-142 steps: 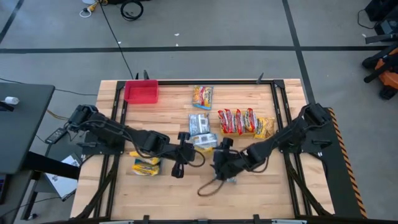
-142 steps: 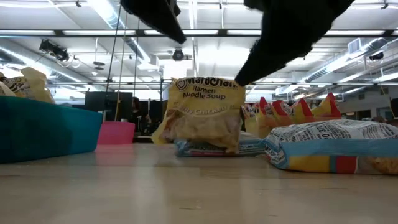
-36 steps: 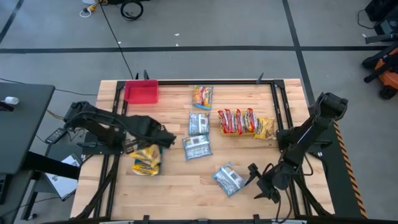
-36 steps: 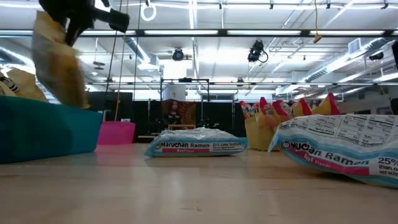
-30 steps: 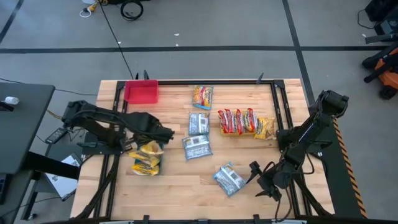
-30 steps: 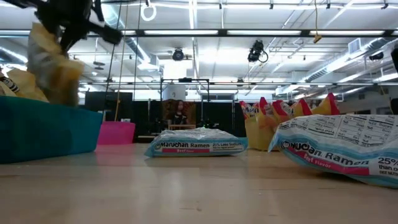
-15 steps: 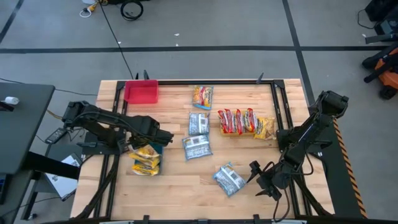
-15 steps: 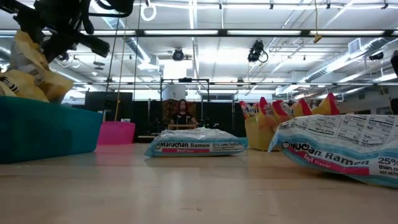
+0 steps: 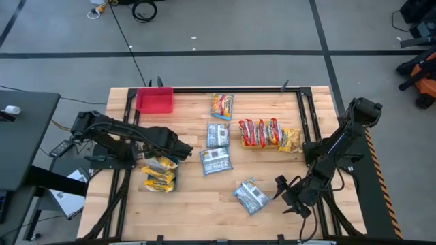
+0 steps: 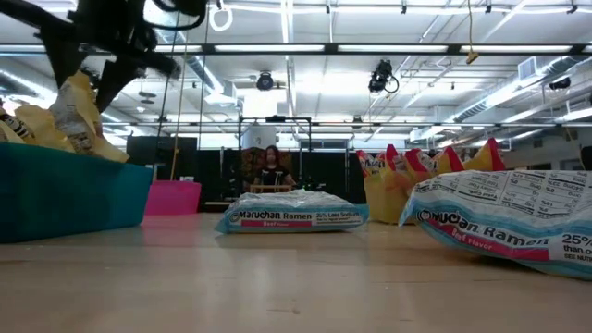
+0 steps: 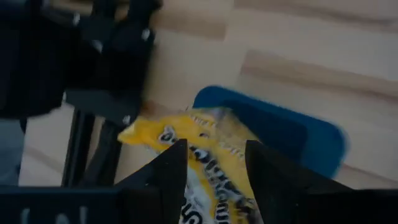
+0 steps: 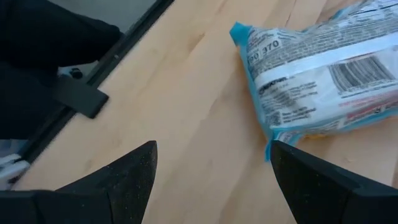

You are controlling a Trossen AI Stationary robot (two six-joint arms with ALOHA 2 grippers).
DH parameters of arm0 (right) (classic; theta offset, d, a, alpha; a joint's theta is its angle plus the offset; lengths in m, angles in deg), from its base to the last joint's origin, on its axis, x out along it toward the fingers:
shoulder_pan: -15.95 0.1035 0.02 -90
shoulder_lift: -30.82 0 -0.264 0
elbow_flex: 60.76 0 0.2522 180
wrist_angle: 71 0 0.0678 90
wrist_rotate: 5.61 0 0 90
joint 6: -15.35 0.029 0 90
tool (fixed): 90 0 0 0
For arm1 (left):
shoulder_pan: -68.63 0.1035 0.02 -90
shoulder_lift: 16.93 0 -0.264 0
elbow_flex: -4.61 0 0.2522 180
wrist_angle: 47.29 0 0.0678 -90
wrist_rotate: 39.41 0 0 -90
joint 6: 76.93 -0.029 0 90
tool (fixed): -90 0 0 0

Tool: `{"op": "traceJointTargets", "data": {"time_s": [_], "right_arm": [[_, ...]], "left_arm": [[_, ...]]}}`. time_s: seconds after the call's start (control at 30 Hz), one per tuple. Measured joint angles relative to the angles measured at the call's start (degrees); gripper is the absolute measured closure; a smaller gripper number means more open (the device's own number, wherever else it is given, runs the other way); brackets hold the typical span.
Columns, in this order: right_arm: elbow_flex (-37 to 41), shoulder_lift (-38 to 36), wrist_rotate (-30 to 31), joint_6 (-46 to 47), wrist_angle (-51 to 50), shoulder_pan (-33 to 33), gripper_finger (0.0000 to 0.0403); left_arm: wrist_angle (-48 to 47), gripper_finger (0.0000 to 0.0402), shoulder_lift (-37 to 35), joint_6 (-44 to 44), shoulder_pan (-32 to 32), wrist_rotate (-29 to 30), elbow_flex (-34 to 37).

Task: Sort Maruchan noodles
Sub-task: Put the yellow noodle pack into the blue bin

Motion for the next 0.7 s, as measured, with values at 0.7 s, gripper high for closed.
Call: {"op": "traceJointTargets", "data": {"time_s": [0.7], "right_arm": [[-0.04, -0.45, 2.64, 3.87, -1.54, -4.81, 0.0086]], "left_arm": [[8.56, 0.0302, -0.18, -39.05, 11.30, -12.02, 2.54]]}}
